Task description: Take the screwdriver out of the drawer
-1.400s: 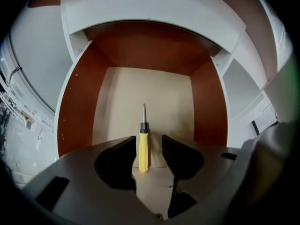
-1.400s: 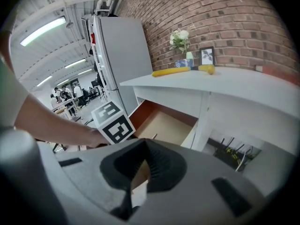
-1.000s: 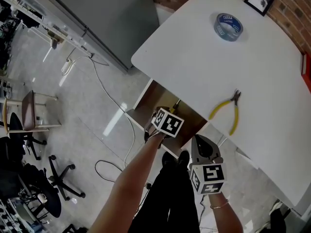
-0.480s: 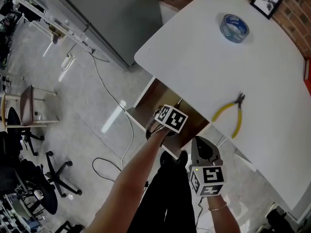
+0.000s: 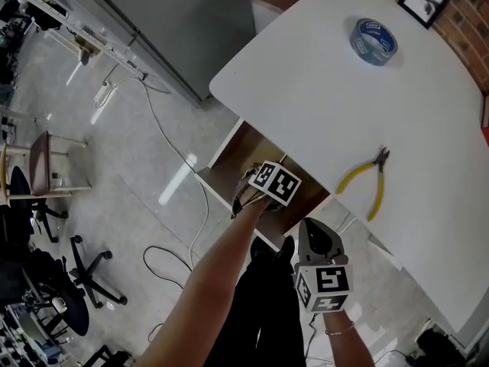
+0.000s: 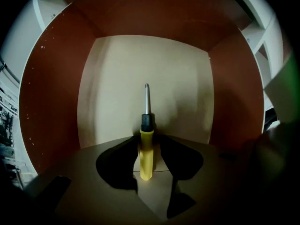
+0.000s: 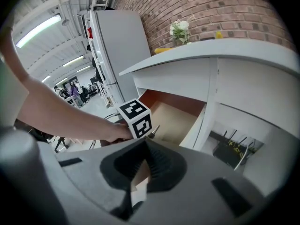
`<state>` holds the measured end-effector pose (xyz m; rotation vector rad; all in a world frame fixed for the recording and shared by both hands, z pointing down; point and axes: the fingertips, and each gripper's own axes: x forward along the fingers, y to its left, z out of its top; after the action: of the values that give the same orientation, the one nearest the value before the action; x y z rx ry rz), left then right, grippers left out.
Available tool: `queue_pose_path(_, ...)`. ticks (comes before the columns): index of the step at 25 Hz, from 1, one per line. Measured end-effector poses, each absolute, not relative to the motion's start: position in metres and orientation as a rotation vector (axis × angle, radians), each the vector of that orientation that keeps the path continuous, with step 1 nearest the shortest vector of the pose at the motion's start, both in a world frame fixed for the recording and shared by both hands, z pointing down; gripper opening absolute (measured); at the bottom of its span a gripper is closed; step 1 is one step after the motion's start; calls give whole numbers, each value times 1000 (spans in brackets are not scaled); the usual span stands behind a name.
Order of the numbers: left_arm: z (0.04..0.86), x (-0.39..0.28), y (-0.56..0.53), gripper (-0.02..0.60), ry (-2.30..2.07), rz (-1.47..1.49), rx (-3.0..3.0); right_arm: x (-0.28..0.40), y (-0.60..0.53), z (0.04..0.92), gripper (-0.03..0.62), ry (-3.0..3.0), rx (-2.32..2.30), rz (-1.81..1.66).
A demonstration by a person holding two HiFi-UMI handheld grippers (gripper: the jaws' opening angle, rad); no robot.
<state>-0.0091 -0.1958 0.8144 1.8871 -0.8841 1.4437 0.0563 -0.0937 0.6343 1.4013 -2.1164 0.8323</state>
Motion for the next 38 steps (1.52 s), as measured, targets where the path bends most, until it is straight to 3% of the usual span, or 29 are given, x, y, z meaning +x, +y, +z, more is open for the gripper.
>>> queue_pose_path(14,818,-7,-199,135,-861,1449,1900,57,-98,642,2,-2106,1386,845)
queue_pose_path(21,817,-7,-198,75,-856,1446,1905,57,-95,643,2,-2099,1386,869)
queue_pose_path(38,786,-4,-192,71,-856,1390,1978,62,-89,630,2,-2092,1411,865)
